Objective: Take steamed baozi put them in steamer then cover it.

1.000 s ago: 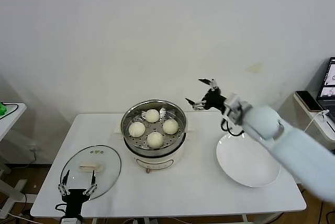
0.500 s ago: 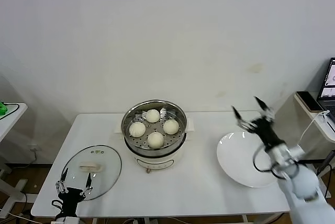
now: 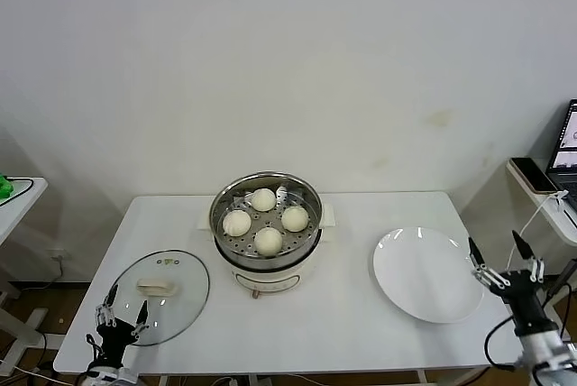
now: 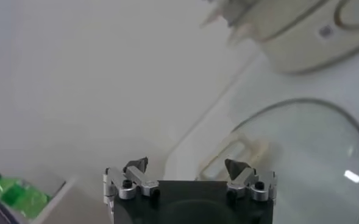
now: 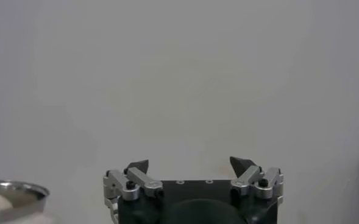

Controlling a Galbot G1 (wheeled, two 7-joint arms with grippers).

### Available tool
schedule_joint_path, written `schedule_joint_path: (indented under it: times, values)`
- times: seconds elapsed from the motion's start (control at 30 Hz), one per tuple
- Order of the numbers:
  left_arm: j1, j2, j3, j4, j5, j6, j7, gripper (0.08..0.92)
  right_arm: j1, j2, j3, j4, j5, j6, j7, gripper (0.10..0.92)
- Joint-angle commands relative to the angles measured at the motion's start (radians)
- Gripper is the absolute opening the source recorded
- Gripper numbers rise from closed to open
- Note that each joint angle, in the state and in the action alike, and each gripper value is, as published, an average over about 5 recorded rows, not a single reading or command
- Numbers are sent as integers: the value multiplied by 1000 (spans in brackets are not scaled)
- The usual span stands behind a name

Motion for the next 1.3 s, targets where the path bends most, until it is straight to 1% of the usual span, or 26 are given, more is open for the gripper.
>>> schedule_joint_path:
  times: [0.03, 0.27, 0.53, 0.87, 1.3]
  values:
    - [-45, 18, 7, 68, 166, 22, 5, 823, -90, 64, 41, 5, 37, 41, -54, 823]
    - [-73, 24, 26, 94, 185, 23, 6, 823, -78, 73, 9, 7, 39, 36, -47, 823]
    - [-77, 33, 29, 59, 184, 33, 14, 823, -78, 85, -12, -3, 30, 42, -46, 823]
    - [-110, 43, 42, 63, 185, 38, 20, 823, -79, 92, -20, 0, 30, 41, -42, 823]
    - [-170, 47, 74, 105, 188, 39, 29, 823, -74, 100, -26, 9, 35, 33, -38, 823]
